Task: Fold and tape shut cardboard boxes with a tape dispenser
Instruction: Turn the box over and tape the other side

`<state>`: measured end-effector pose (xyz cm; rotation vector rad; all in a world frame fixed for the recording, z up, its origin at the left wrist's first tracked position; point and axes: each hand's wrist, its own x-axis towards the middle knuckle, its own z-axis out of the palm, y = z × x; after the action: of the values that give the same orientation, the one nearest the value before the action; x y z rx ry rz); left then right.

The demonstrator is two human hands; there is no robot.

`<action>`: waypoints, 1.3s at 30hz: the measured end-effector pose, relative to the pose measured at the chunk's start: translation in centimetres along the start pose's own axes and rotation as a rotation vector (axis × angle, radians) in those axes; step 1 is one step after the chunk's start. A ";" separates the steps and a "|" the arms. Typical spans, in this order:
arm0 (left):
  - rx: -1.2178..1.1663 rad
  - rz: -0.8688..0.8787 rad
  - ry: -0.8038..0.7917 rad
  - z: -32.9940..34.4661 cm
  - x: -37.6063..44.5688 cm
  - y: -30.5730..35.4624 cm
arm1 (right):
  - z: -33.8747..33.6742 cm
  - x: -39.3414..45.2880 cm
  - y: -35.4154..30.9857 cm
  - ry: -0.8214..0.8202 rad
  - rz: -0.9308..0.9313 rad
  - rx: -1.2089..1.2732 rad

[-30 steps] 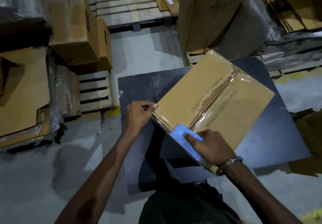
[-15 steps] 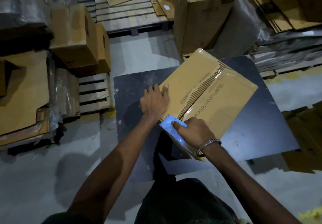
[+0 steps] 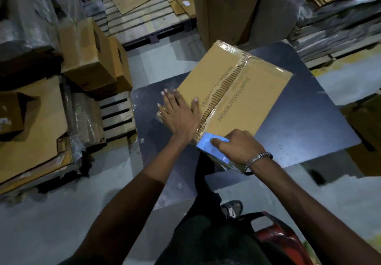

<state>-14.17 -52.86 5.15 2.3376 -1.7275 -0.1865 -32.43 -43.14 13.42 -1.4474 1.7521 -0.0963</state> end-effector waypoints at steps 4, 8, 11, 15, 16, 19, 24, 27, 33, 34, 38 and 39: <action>-0.005 0.010 -0.005 0.4 -0.6 0.2 | 0.7 -1.5 0.9 0.020 -0.024 0.003; 0.047 0.015 0.022 1.0 -0.4 0.0 | 0.3 -4.4 5.7 0.028 -0.021 -0.059; 0.041 -0.012 0.009 0.6 -0.9 0.4 | 0.0 -4.8 6.6 0.070 -0.041 -0.080; 0.048 0.078 -0.011 1.2 -5.0 2.7 | -0.2 -4.6 6.1 0.086 -0.063 -0.072; 0.063 0.112 -0.016 1.4 -6.1 3.2 | -0.2 -4.6 6.1 0.078 -0.050 -0.070; 0.068 0.106 -0.047 1.6 -6.1 3.1 | 0.0 -5.1 7.1 0.072 -0.016 -0.047; 0.113 0.091 -0.029 1.7 -5.8 3.3 | -0.5 -7.5 11.0 0.082 0.032 -0.077; 0.086 0.067 -0.059 1.1 -6.9 4.4 | -0.7 -7.6 10.9 0.108 0.007 -0.100; 0.112 0.321 -0.057 1.7 -10.9 6.4 | 0.3 -8.2 11.3 0.156 0.014 -0.055; 0.114 0.312 -0.055 1.7 -10.6 6.3 | 0.5 -8.4 11.3 0.164 0.009 -0.052; 0.126 0.318 -0.079 1.5 -10.3 6.0 | -1.0 -10.0 13.2 0.145 -0.006 -0.009; 0.125 0.319 -0.089 1.6 -10.4 6.1 | -1.5 -10.3 13.8 0.136 -0.013 0.009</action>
<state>-23.29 -44.80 4.86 2.1222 -2.1831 -0.1318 -44.23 -30.58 12.57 -1.4753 1.8489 -0.2136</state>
